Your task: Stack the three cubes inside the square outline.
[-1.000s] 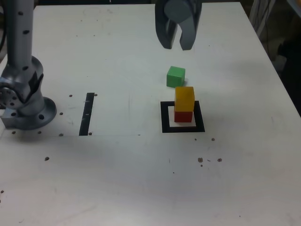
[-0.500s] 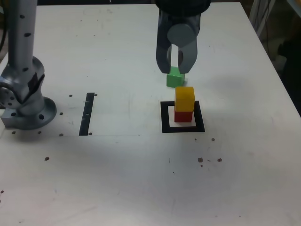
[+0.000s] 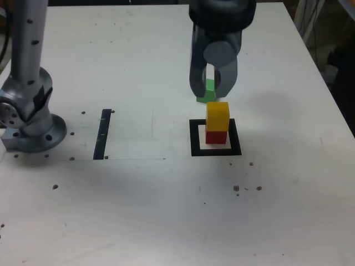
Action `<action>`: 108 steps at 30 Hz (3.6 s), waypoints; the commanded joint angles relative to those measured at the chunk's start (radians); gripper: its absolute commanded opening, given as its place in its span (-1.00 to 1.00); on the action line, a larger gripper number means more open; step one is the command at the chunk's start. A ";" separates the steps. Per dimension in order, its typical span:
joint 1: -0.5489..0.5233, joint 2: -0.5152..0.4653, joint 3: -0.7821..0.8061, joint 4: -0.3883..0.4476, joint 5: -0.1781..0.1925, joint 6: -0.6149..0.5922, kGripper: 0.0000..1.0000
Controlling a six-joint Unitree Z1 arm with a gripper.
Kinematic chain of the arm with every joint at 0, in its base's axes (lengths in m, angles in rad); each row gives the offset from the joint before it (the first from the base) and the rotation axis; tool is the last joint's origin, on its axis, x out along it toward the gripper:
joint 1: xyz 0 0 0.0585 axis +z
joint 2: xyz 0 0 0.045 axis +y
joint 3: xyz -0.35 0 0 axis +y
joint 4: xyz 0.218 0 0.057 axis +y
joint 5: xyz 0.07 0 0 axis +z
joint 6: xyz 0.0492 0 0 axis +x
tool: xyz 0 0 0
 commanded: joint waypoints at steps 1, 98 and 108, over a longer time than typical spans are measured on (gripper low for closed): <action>-0.001 0.013 0.004 -0.012 -0.002 -0.003 -0.69; 0.297 -0.024 0.093 -0.044 0.144 0.382 -0.66; 0.105 -0.054 -0.014 0.067 0.057 0.092 -0.66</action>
